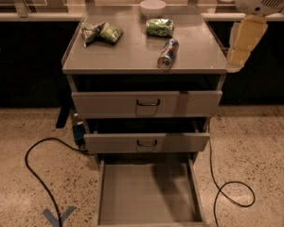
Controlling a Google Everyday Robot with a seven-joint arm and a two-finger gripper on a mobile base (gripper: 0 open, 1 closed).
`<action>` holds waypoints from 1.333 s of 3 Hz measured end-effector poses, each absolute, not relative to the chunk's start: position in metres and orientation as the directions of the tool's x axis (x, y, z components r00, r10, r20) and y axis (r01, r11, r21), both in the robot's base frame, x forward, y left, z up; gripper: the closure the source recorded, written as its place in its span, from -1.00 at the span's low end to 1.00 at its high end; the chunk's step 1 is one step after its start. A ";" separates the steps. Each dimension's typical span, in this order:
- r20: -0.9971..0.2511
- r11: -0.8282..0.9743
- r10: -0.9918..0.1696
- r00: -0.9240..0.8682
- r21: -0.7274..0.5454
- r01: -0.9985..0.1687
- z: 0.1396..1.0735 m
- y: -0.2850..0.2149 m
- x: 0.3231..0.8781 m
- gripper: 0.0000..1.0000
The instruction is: Place redbull can into bottom drawer
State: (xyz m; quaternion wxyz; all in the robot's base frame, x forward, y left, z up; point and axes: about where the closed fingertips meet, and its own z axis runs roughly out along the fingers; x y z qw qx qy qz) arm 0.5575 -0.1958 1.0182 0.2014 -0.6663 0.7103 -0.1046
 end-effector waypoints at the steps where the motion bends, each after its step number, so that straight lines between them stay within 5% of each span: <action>1: -0.186 0.038 -0.981 0.048 -0.432 -0.901 1.021 -0.190 0.584 -1.00; 4: -0.335 -0.109 -0.898 0.287 -0.461 -0.881 1.022 -0.161 0.632 -1.00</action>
Offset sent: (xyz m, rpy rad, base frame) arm 0.0622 0.0191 0.0104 0.2072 0.0100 0.3330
